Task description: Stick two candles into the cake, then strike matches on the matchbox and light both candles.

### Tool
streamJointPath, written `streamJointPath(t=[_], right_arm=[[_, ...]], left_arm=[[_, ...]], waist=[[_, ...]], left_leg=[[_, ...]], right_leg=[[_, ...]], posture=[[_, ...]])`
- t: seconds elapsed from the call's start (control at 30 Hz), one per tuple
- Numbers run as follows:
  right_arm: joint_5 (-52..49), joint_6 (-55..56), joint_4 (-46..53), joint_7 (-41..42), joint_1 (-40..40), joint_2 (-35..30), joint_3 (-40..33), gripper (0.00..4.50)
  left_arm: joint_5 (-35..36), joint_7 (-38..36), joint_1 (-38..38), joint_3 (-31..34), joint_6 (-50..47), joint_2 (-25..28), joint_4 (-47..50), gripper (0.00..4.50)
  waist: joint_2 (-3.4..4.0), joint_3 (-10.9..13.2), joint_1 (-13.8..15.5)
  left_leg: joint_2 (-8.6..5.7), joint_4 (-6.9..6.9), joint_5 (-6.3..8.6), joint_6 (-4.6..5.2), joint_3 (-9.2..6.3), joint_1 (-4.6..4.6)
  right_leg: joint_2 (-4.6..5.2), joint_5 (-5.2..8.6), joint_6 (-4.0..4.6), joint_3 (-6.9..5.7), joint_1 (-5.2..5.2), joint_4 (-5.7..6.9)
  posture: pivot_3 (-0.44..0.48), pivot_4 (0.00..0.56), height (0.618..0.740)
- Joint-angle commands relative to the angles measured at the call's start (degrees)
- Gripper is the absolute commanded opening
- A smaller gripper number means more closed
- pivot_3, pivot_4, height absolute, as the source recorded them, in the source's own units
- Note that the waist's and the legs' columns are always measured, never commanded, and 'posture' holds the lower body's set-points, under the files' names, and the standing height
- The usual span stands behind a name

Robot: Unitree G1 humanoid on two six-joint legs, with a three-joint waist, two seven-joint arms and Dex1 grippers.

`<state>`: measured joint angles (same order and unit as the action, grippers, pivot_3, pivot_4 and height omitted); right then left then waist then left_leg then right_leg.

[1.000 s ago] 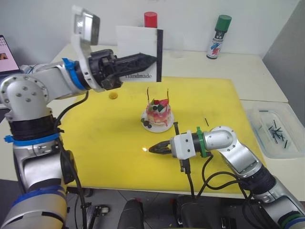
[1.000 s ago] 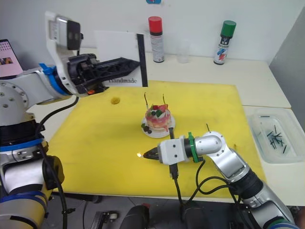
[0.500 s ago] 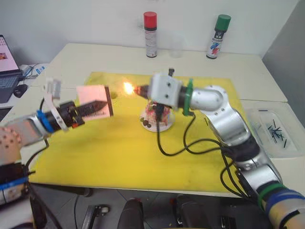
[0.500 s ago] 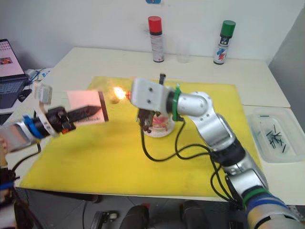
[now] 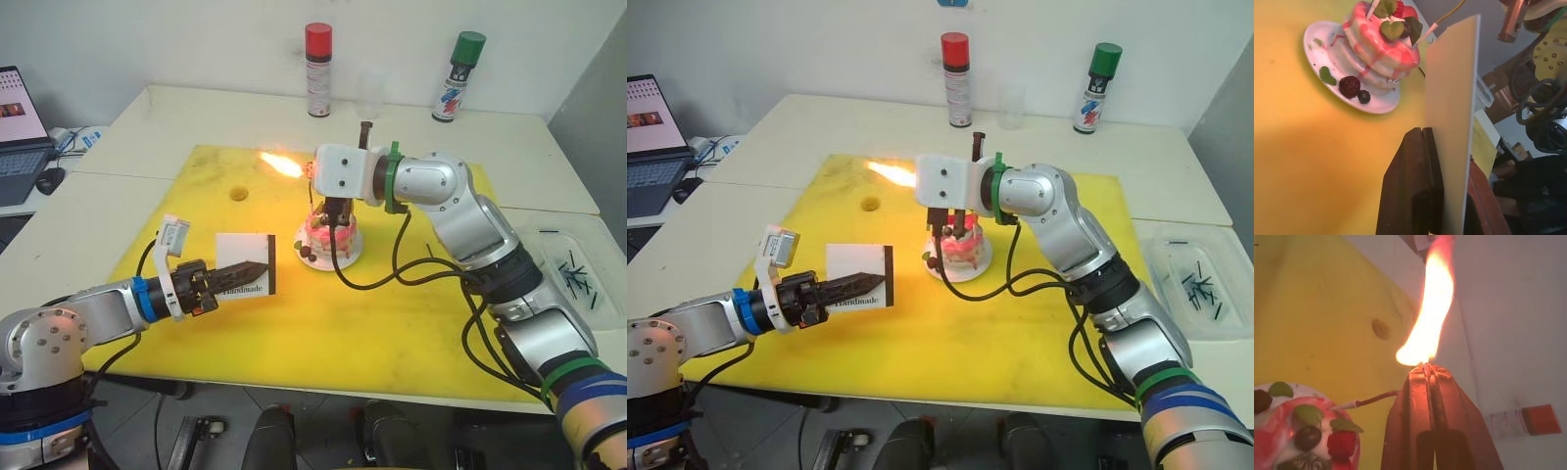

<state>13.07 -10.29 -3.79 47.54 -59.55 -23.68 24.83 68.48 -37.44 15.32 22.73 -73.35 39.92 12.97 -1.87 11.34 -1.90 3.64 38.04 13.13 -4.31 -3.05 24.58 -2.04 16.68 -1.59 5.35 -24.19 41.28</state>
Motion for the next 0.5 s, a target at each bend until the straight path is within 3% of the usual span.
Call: streamJointPath(t=[0.03,0.5], right_arm=[[1.4,2.3,0.3,-0.1,-1.3,-0.2,-0.8,0.01],[4.7,7.0,-5.2,0.1,-2.5,-0.5,-0.8,0.01]], left_arm=[[1.9,0.8,1.0,-0.2,0.4,-0.3,1.4,0.00],[4.0,3.6,2.2,-1.8,1.1,-1.7,1.9,0.00]], waist=[[0.00,0.0,0.0],[0.00,0.0,0.0]], left_leg=[[0.00,0.00,0.00,0.00,0.00,0.00],[-0.02,0.00,0.00,0.00,0.00,0.00]], right_leg=[[0.00,0.00,0.00,0.00,0.00,0.00],[0.00,-0.01,0.01,0.01,0.01,-0.01]], posture=[[0.000,0.150,0.689],[0.000,0.150,0.689]])
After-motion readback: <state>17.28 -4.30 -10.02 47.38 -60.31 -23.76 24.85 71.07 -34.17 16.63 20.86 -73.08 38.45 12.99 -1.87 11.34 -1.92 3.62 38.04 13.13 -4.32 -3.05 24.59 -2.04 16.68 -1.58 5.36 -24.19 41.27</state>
